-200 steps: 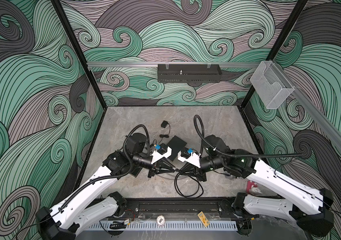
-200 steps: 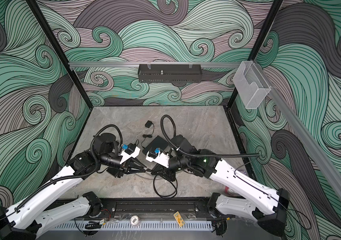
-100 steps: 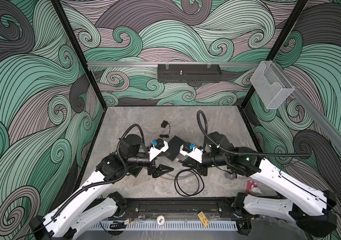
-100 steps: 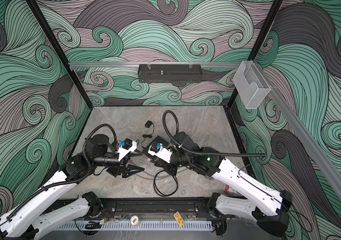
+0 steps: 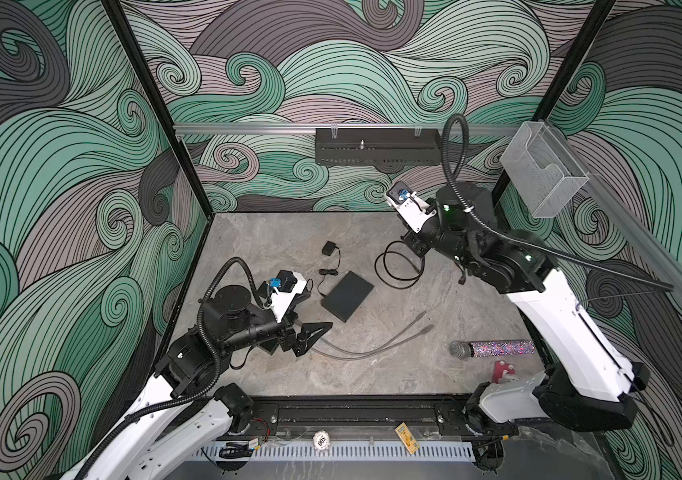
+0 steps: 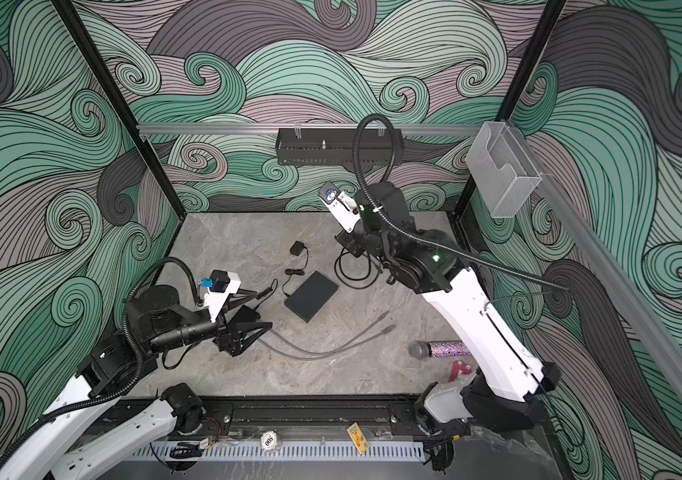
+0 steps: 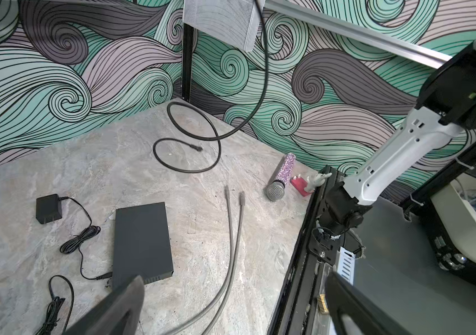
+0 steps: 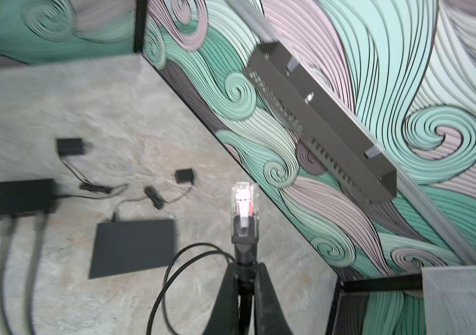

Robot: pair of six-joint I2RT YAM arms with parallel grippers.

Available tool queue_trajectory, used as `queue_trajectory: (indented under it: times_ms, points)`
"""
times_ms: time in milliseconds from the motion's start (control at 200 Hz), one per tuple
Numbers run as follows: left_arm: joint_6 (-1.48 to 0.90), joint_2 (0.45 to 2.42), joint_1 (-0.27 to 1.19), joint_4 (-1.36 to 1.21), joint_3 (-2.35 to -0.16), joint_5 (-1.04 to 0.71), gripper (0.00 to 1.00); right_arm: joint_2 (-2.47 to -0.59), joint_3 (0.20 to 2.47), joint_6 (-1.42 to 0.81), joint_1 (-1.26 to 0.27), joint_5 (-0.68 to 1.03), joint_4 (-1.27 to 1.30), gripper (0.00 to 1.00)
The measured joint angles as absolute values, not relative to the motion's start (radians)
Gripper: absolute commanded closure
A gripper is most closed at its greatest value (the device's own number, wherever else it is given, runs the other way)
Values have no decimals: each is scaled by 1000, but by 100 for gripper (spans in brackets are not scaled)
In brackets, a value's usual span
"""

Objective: Insert the plug into the switch port

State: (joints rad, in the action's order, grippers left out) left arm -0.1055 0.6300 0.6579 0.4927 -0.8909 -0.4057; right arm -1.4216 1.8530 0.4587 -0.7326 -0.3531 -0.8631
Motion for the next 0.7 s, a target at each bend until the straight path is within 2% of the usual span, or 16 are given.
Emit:
queue_trajectory:
  times_ms: [170, 285, 470, 700]
  points:
    - [-134, 604, 658, 478, -858, -405, 4, -1426, 1391, 451, -614, -374, -645, 100]
    - [-133, 626, 658, 458, -842, -412, 6, -1439, 1198, 392, -533, -327, -560, 100]
    - [-60, 795, 658, 422, -862, -431, 7, -1438, 1048, 311, -536, -246, -414, 100]
    - [7, 1102, 616, 418, -1016, -391, 7, -1507, 1024, 244, -602, -190, -327, 100]
